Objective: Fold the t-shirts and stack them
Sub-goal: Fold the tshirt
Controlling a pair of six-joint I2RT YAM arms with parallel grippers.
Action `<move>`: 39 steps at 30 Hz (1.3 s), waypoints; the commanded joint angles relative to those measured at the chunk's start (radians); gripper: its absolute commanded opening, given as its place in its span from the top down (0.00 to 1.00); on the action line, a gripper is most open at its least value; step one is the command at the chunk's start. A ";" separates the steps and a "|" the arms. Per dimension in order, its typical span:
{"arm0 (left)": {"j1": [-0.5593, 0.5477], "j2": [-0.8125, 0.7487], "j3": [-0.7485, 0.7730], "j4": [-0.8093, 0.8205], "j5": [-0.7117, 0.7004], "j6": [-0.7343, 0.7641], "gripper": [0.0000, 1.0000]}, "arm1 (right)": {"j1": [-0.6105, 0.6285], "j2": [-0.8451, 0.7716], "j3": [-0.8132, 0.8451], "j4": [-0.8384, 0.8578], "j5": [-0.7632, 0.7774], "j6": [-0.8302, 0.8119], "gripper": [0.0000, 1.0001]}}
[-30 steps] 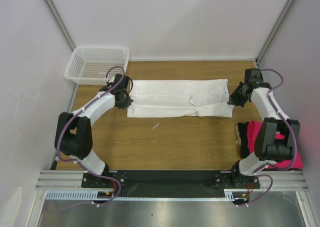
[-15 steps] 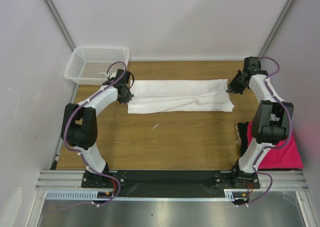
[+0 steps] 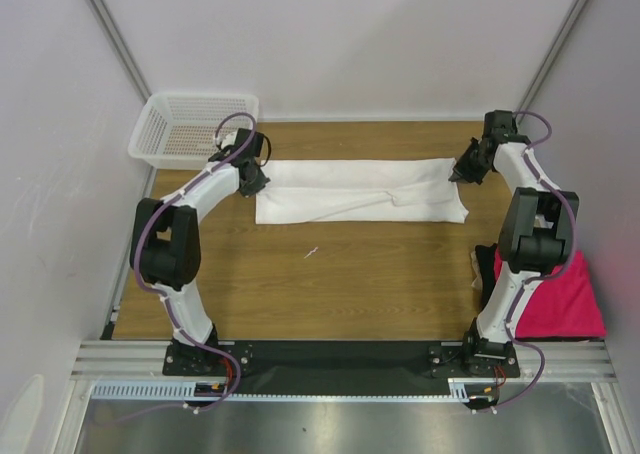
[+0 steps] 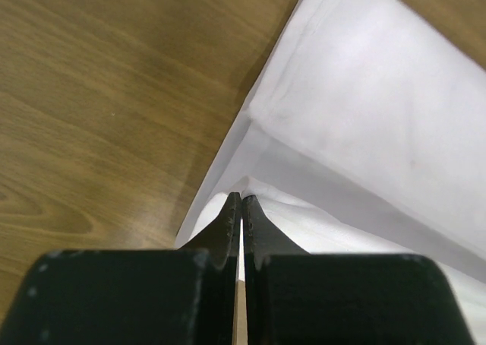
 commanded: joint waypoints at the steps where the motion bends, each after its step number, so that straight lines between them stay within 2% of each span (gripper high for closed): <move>1: 0.009 0.013 0.071 0.040 -0.042 0.023 1.00 | -0.007 0.021 0.075 0.024 -0.013 -0.016 1.00; 39: 0.029 0.170 0.176 0.048 -0.063 0.026 1.00 | 0.010 0.223 0.267 0.040 -0.047 -0.016 1.00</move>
